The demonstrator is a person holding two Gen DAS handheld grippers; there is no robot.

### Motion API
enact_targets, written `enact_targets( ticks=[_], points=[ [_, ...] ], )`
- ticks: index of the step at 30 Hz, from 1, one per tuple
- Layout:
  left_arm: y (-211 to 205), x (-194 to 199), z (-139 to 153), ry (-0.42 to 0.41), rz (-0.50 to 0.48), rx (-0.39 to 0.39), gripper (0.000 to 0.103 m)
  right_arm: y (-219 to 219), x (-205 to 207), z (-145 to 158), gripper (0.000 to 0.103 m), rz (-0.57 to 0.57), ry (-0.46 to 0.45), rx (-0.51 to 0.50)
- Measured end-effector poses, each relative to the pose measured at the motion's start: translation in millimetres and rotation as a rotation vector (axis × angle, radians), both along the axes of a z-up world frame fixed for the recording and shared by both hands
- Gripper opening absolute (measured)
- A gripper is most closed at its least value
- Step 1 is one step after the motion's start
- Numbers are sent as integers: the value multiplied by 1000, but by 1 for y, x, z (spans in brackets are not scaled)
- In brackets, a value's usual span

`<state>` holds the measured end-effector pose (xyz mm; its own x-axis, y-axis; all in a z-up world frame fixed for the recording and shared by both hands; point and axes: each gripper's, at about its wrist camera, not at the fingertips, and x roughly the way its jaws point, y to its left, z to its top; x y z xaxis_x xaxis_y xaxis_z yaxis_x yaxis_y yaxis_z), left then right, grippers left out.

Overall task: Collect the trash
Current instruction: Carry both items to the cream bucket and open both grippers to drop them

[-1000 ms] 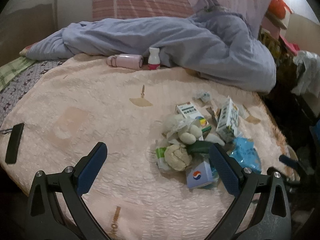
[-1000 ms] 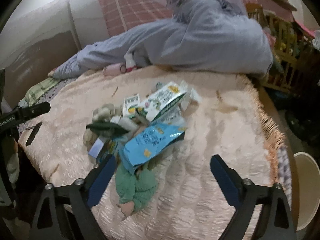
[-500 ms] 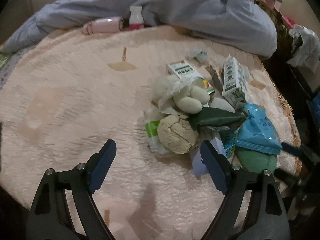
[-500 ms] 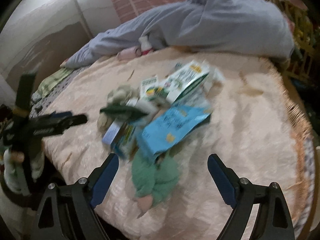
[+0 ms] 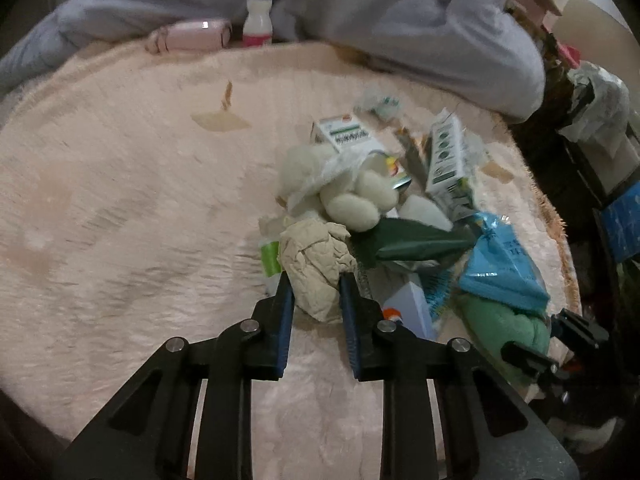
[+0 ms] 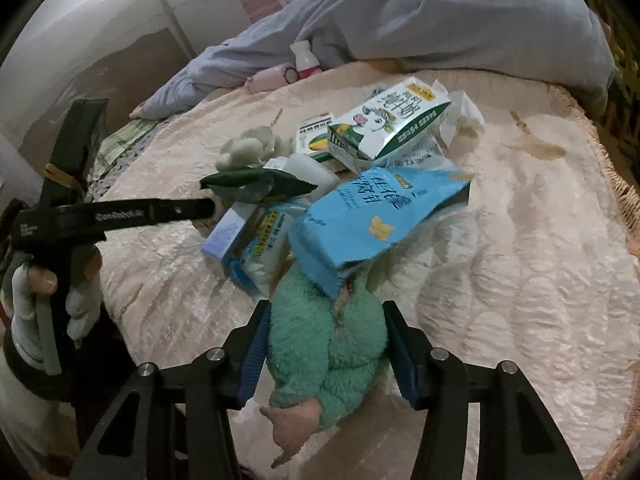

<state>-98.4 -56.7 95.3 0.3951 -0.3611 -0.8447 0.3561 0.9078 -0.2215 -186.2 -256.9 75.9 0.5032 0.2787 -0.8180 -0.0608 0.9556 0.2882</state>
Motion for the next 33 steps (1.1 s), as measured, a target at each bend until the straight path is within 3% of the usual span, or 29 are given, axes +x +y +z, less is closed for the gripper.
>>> enact_targets(
  ticks=[9,13,21,33],
  points=[
    [0,-28,55,-77,-37,-49,20,-28,-39,28,52,-37,-48,61],
    [-33,-40,67,-98,-104,-78,20,-42,-55,43,52,-56,-81,81],
    [-112,-61,80,-101,-248,-112,20,-70,-84,67,52,-131,-145,-3],
    [-242,-90,69,-50,-433,-136,20,-151,-137,77,52,-318,-137,-138]
  ],
)
